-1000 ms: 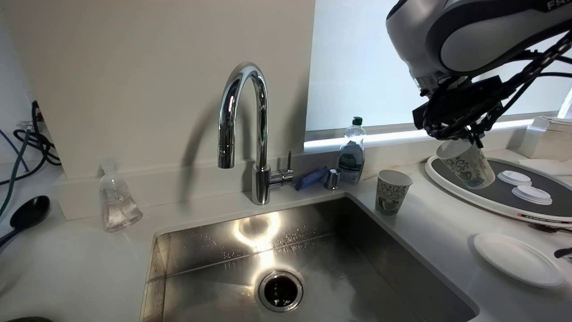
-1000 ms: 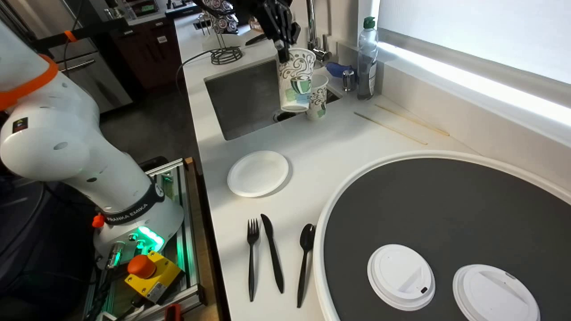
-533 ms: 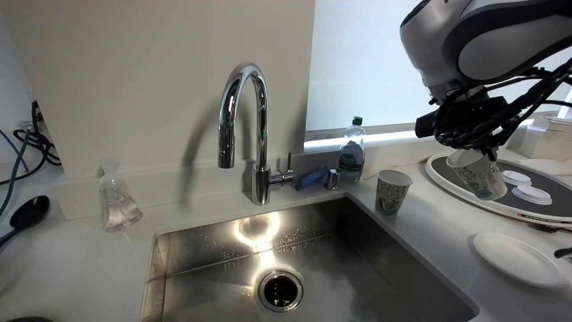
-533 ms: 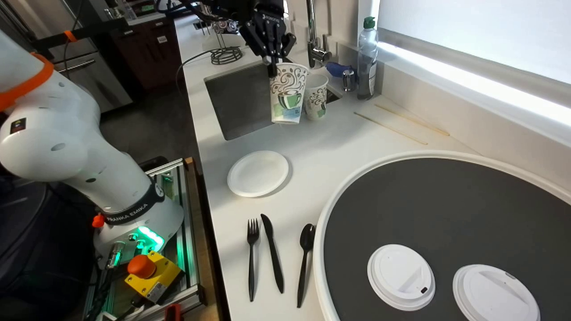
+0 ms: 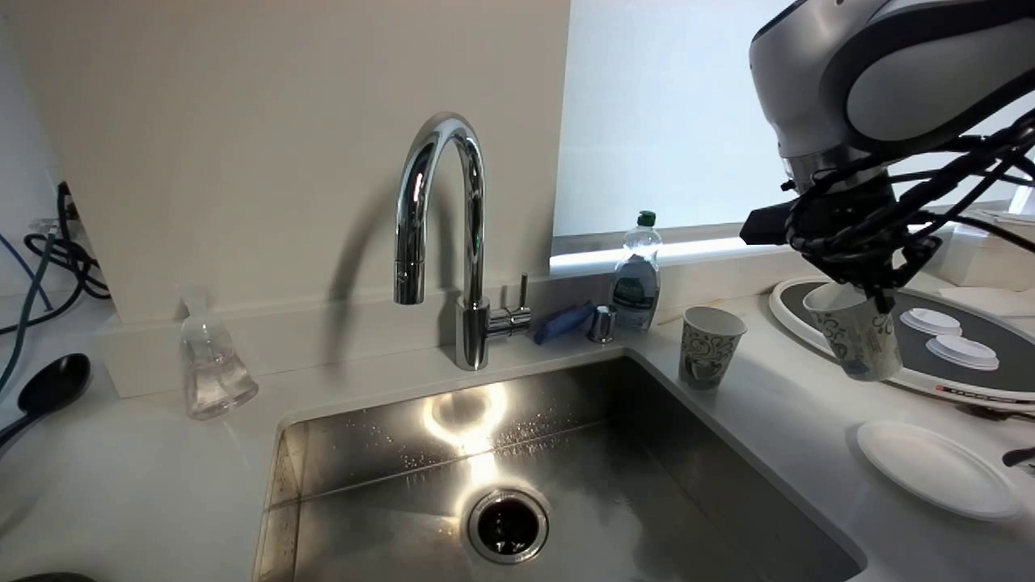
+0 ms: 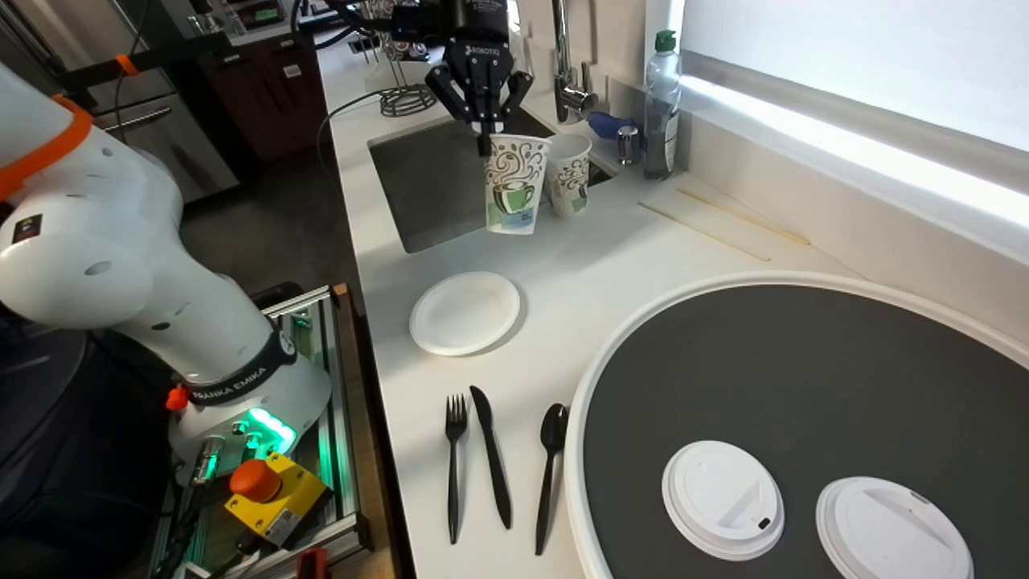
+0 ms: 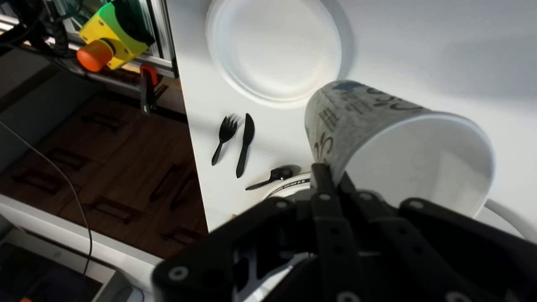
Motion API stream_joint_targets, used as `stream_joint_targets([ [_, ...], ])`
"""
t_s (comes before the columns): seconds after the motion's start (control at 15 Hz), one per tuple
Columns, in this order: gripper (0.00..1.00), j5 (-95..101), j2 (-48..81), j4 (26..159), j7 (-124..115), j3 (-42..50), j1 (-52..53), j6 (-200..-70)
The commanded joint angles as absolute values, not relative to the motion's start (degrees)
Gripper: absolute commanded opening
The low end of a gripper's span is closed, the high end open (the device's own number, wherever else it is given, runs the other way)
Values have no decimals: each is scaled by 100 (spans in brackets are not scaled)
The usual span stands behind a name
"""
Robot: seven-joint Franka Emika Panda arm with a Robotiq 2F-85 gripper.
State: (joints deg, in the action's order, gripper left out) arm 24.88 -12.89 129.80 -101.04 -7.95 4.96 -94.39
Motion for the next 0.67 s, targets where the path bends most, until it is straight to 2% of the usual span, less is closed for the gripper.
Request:
stream_joint_targets([
  [0.0, 1, 2241, -1569, 13331, -10660, -781, 384, -9961],
  [0.6, 1, 1920, -1732, 13811, -11635, -748, 277, -10710],
])
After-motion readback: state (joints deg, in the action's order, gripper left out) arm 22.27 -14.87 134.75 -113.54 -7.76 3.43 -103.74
